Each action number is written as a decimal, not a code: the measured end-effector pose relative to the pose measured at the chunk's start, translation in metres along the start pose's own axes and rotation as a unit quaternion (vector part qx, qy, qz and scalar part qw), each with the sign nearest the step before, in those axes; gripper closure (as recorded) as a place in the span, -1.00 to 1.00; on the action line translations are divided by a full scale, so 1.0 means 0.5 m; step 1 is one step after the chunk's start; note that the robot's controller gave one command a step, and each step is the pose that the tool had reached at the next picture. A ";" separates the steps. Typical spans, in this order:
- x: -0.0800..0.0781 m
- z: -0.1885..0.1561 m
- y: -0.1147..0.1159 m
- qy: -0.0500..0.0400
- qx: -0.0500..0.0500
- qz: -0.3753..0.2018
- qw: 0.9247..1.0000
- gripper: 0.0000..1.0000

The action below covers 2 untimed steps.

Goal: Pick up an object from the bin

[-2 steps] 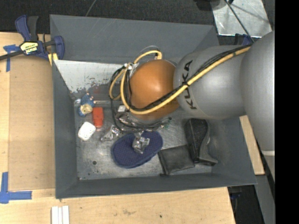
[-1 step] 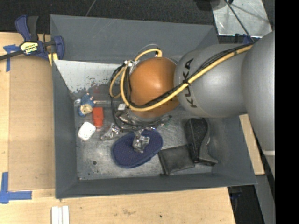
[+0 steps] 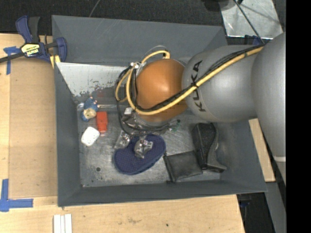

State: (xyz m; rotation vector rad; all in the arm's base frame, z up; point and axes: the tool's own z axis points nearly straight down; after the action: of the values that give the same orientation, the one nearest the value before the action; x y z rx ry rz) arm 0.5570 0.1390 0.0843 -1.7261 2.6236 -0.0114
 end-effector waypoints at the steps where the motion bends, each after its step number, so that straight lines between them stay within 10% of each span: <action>1: -0.002 -0.107 -0.005 -0.005 0.000 0.002 1.000 1.00; 2: -0.003 -0.118 -0.007 -0.004 -0.002 0.005 1.000 1.00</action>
Offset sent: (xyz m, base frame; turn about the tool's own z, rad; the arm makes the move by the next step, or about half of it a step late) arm 0.0000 0.0000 0.0494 0.0000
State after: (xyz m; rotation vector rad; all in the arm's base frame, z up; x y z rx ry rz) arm 0.5603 0.1394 0.1434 -1.7117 2.6279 -0.0006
